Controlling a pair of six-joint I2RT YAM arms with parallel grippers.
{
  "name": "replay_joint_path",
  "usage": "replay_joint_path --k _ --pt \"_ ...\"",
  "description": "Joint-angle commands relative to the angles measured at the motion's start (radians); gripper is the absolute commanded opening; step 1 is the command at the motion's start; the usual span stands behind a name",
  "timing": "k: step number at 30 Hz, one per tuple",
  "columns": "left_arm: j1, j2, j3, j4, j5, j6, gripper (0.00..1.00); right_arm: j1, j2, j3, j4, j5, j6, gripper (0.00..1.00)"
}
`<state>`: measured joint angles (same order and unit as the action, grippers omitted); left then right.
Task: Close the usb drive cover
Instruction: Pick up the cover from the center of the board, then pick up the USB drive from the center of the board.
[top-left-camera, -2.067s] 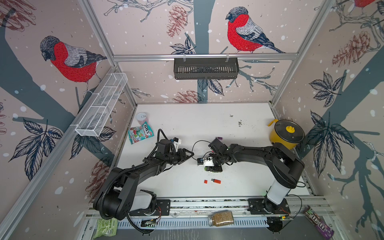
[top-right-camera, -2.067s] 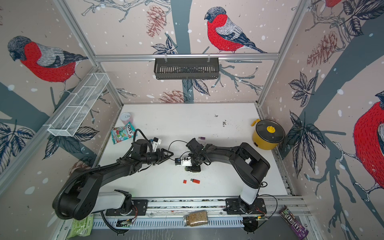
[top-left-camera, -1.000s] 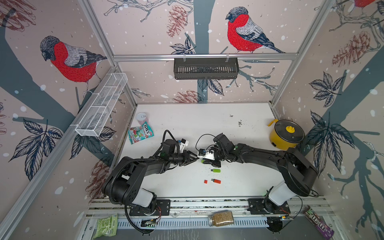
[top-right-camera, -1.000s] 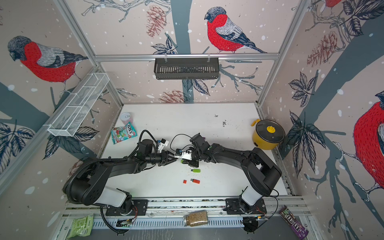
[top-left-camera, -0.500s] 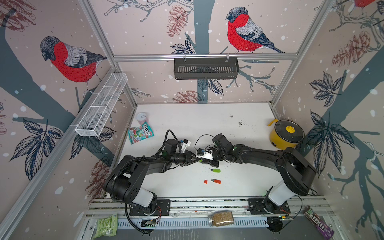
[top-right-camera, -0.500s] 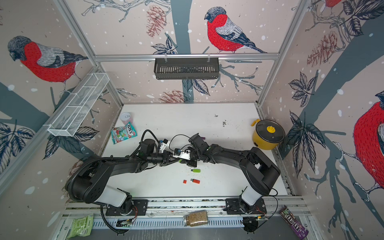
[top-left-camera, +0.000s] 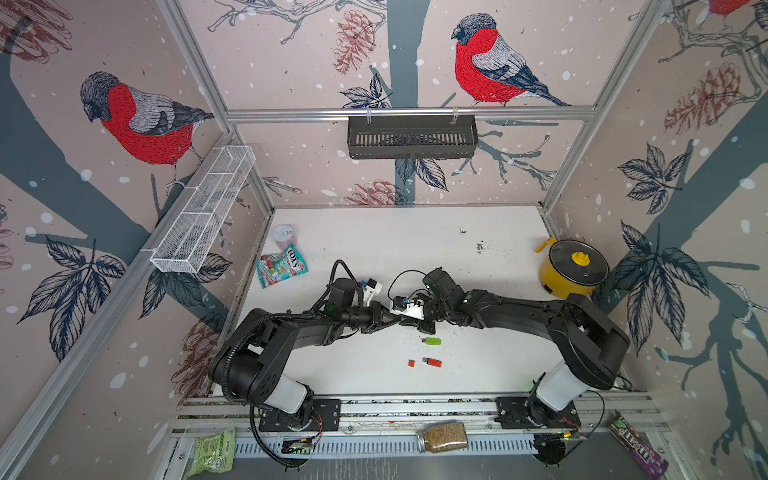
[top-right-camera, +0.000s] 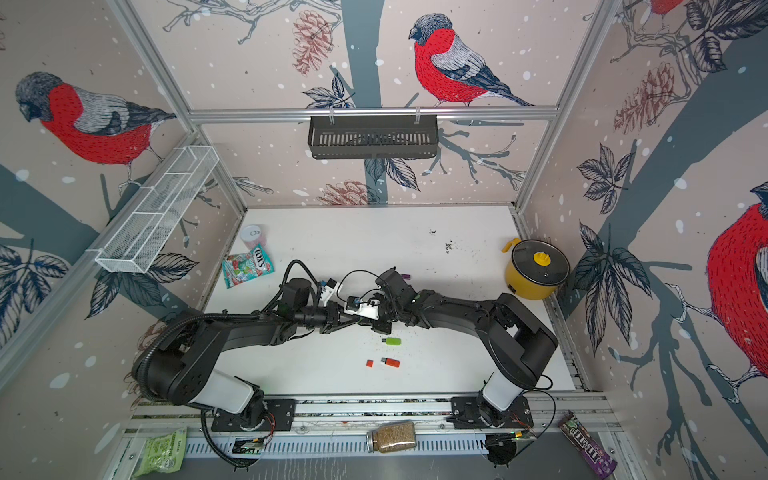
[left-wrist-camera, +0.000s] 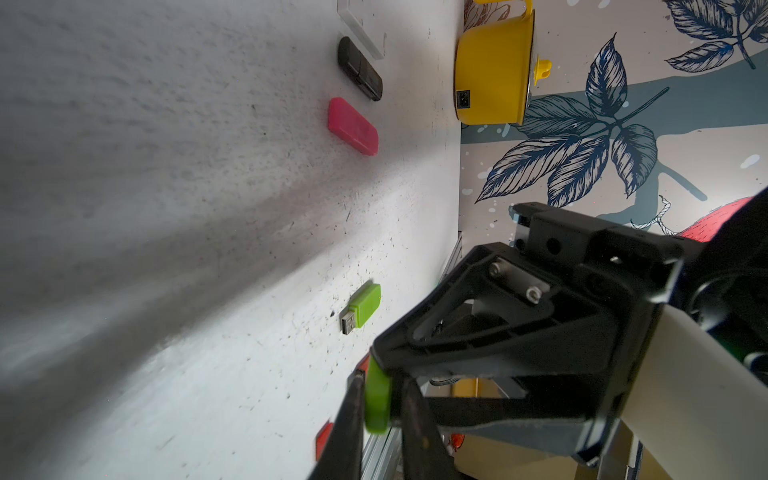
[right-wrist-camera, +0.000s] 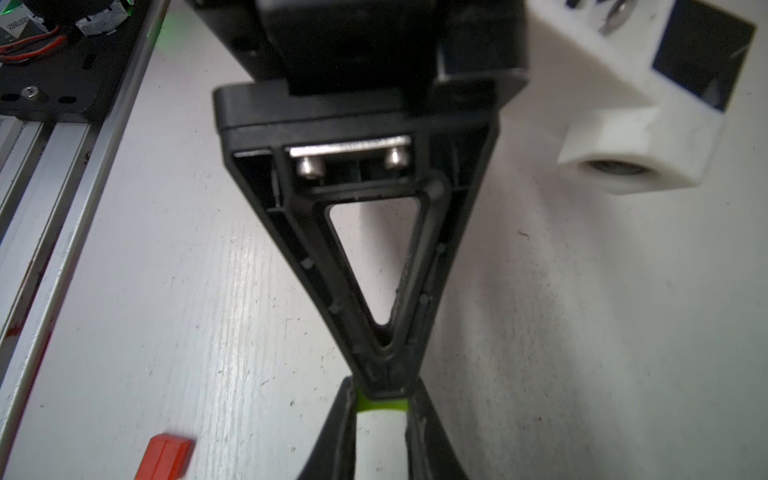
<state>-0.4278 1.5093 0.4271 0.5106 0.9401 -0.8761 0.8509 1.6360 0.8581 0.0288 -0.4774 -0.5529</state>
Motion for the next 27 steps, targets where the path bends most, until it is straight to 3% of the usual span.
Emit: replay_joint_path --k 1,13,18,27 --pt "0.000 0.001 0.005 0.040 0.025 -0.004 0.16 0.005 0.006 0.006 0.038 -0.001 0.010 0.20" --pt "0.000 0.000 0.005 0.039 0.024 -0.006 0.11 0.009 0.014 0.011 0.048 0.023 0.013 0.21" --pt "0.000 -0.004 0.009 0.025 0.017 0.001 0.10 0.010 0.010 0.015 0.011 0.046 -0.016 0.32" --pt "0.000 -0.004 0.019 0.001 0.008 0.018 0.09 -0.021 -0.071 -0.019 -0.161 0.095 -0.089 0.37"
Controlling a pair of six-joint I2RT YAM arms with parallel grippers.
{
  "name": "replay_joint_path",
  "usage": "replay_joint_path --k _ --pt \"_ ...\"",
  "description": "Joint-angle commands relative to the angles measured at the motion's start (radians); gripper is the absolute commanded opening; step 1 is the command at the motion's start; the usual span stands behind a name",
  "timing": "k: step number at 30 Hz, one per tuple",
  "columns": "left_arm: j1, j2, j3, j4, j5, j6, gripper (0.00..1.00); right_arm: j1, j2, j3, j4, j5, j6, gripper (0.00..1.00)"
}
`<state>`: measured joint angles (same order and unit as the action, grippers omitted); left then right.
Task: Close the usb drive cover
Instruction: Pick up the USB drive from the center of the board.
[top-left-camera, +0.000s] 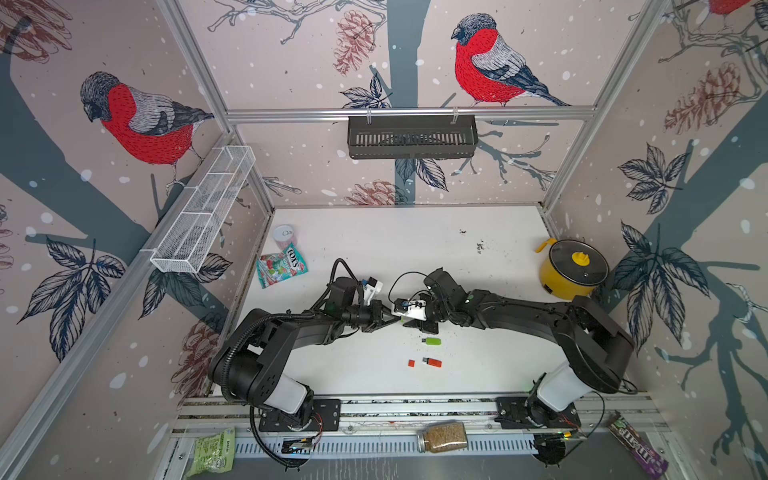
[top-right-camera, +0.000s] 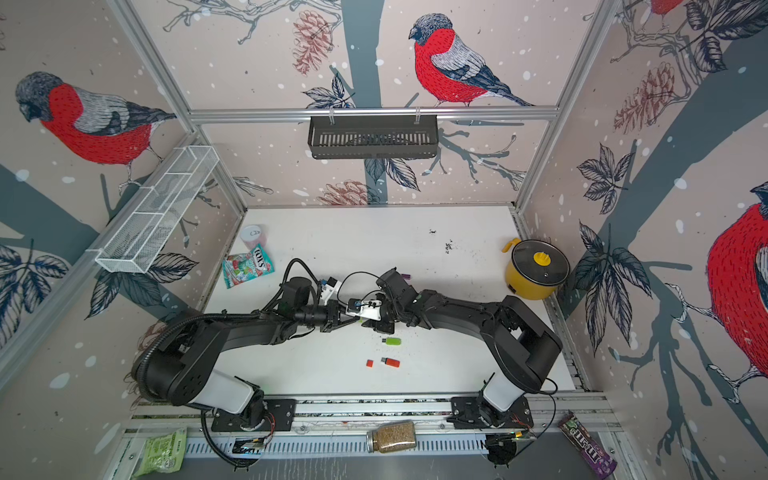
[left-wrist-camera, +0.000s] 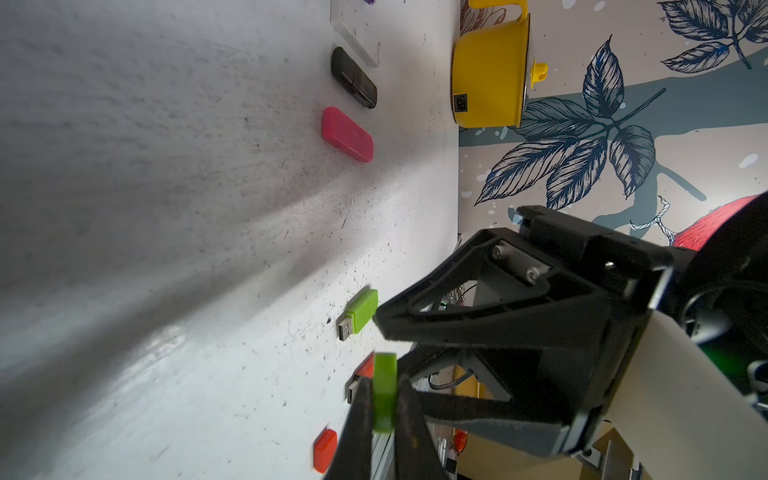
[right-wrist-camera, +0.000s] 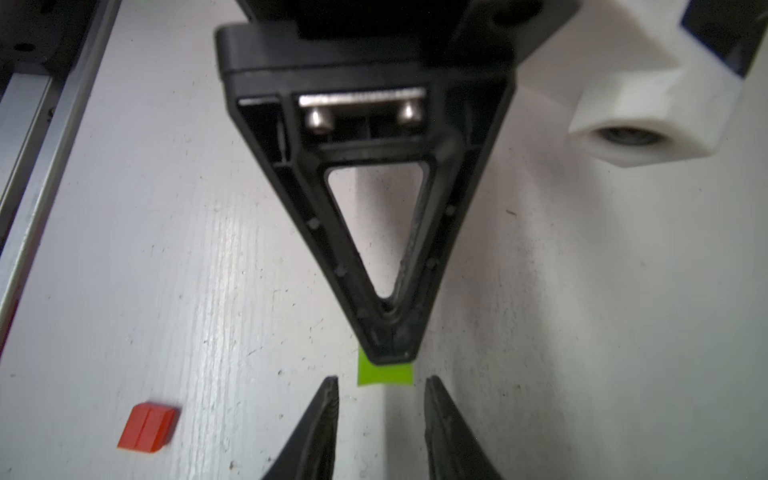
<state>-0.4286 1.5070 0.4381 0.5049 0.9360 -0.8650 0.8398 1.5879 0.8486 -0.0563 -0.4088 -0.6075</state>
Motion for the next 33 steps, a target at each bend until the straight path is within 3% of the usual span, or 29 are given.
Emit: replay_joint_path --k 1,8,33 --pt "0.001 -0.002 0.008 0.005 0.011 0.008 0.09 -0.015 -0.030 -0.011 -0.100 0.027 -0.041 0.38" --pt "0.001 -0.005 0.014 -0.012 0.004 0.017 0.09 -0.011 -0.035 -0.018 -0.266 0.079 -0.080 0.38" --pt "0.001 -0.014 0.014 -0.025 -0.004 0.020 0.09 -0.011 0.004 -0.089 -0.306 0.154 -0.066 0.37"
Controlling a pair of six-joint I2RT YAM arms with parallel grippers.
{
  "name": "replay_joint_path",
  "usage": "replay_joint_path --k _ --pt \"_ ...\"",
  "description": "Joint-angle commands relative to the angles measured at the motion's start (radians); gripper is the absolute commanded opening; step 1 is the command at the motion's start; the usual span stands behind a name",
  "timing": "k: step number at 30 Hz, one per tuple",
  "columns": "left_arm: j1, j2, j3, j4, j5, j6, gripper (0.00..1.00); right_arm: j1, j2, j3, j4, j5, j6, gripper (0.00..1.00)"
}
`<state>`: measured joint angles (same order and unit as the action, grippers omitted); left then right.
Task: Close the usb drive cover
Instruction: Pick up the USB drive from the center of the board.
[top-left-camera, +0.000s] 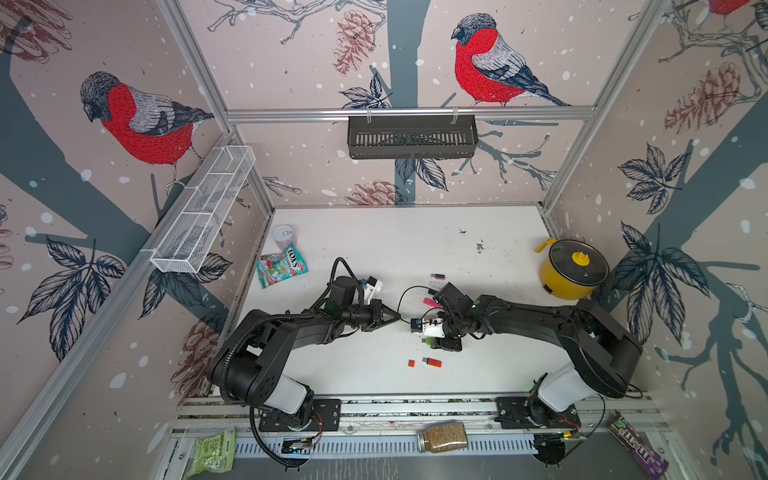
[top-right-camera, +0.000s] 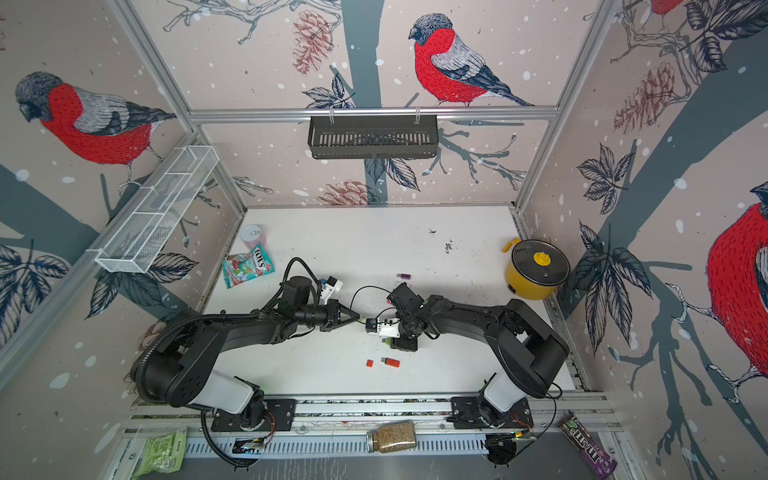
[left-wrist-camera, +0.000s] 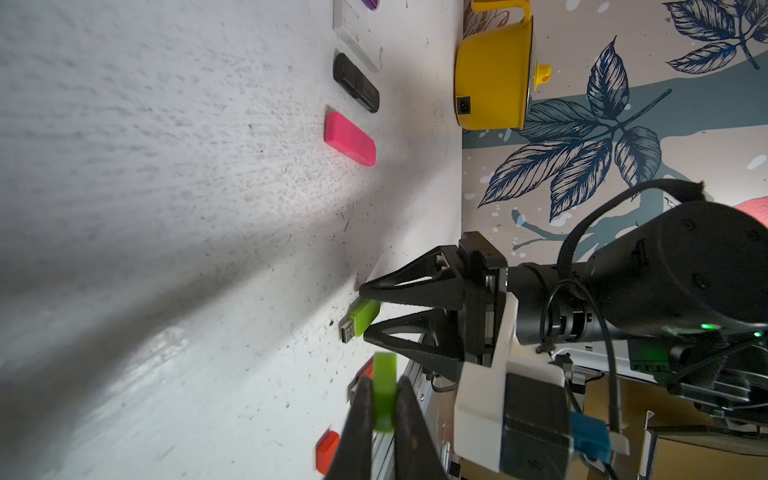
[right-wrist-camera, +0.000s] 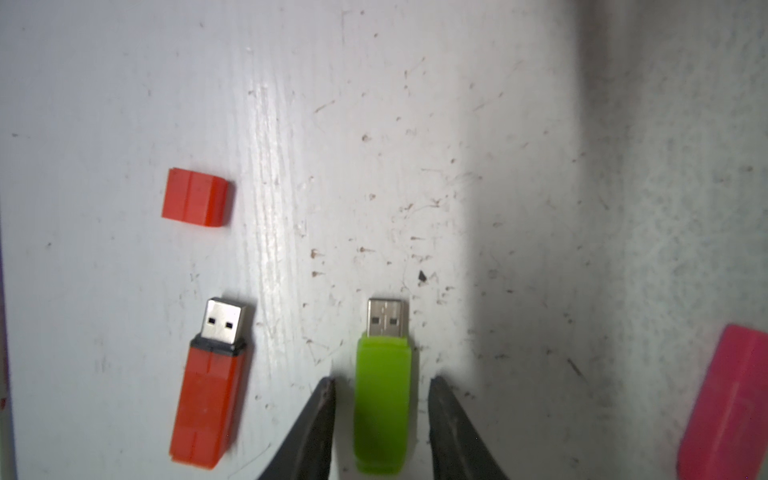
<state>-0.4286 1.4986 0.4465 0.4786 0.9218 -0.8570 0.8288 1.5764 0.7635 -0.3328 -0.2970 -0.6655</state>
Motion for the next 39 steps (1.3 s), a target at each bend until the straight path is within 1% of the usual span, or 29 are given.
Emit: replay_joint_path --k 1,10,15,20,26,32,39 --pt "0.001 -0.006 0.006 0.002 0.010 0.012 0.09 0.001 0.017 -0.005 -0.026 0.045 -0.009 0.37" --pt "-0.001 -0.009 0.005 0.007 0.017 0.010 0.09 -0.005 -0.015 -0.009 -0.016 0.058 -0.008 0.24" --pt "-0.009 -0.005 0.004 0.029 0.035 0.000 0.09 -0.004 -0.080 -0.004 0.063 0.020 0.027 0.19" --pt "-0.021 -0.001 0.001 0.084 0.060 -0.034 0.09 0.025 -0.121 -0.010 0.223 -0.017 0.089 0.19" --pt "-0.025 0.000 -0.001 0.081 0.064 -0.032 0.09 0.061 -0.113 -0.024 0.334 0.004 0.141 0.19" --pt "-0.027 0.003 -0.001 0.074 0.062 -0.027 0.09 0.076 -0.129 -0.051 0.388 0.023 0.166 0.19" --pt "-0.027 -0.004 0.004 0.056 0.052 -0.017 0.08 0.081 -0.136 -0.065 0.394 0.035 0.168 0.19"
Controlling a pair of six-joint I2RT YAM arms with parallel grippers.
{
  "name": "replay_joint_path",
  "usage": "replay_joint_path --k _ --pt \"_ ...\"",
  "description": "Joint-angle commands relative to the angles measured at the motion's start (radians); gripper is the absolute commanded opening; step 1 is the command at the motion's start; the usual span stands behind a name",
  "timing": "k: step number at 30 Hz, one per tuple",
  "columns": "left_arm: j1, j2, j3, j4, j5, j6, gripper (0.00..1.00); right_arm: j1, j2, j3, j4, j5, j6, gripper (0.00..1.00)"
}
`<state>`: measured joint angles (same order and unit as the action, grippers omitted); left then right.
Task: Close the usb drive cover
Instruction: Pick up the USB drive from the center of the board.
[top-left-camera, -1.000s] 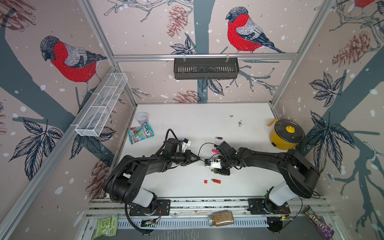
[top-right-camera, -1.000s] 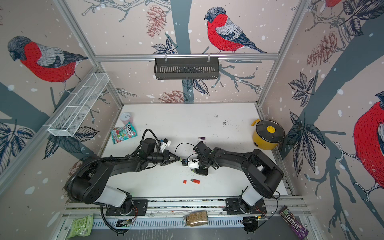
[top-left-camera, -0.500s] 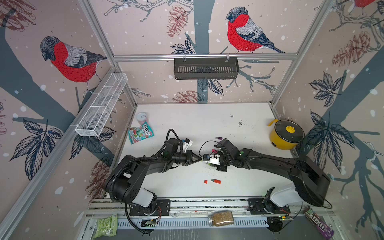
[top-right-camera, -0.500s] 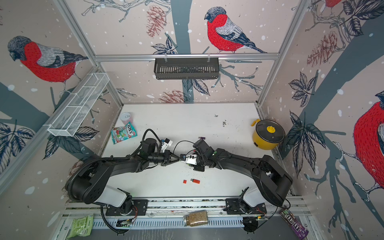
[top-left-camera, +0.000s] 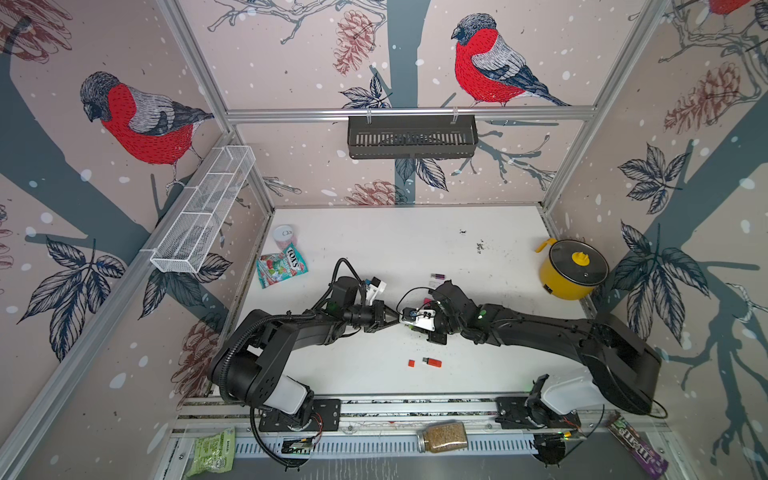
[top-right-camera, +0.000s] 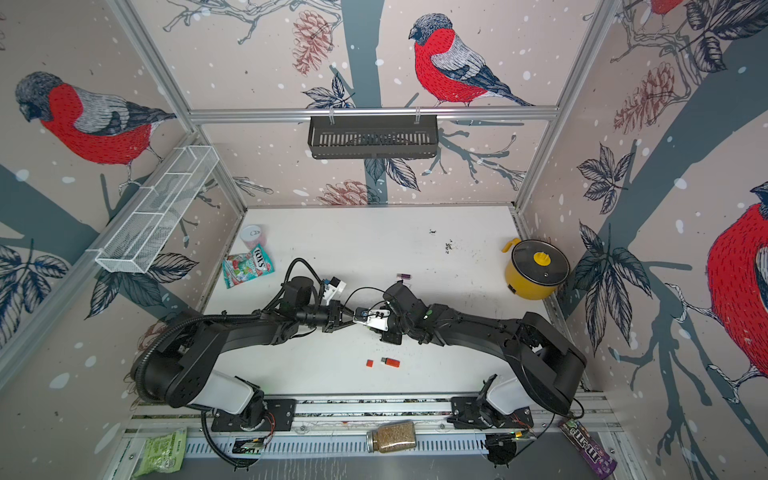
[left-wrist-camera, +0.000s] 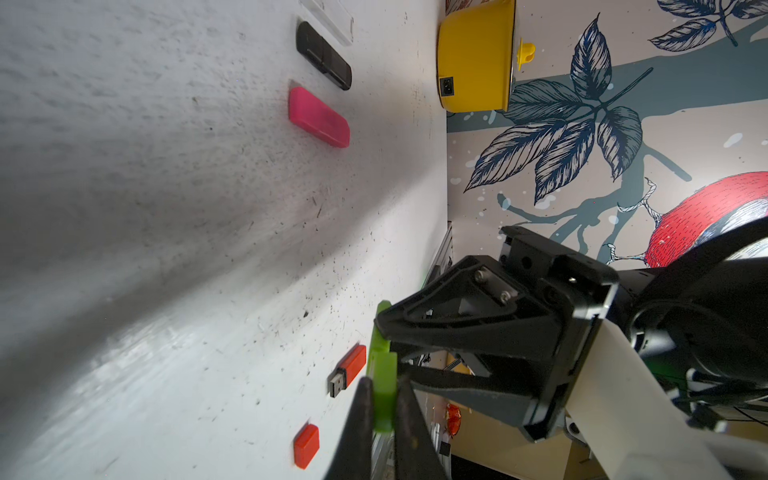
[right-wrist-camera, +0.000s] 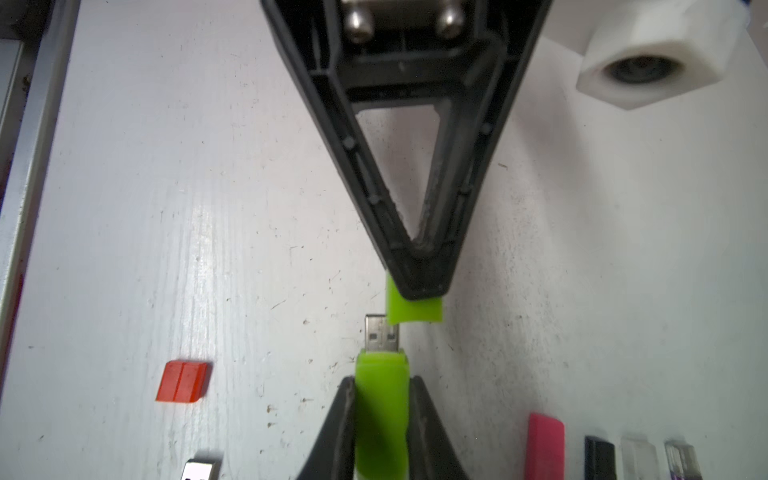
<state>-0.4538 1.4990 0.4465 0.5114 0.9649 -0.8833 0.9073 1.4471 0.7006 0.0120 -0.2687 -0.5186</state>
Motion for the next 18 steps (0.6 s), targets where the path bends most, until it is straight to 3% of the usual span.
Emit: replay_joint_path --k 1,18 --pt "-0.002 -0.003 0.004 0.024 0.010 0.010 0.08 0.002 -0.007 -0.002 0.053 0.009 0.024 0.19" --pt "-0.006 0.006 0.012 0.016 0.009 0.013 0.08 0.003 -0.020 -0.006 0.091 0.033 0.034 0.19"
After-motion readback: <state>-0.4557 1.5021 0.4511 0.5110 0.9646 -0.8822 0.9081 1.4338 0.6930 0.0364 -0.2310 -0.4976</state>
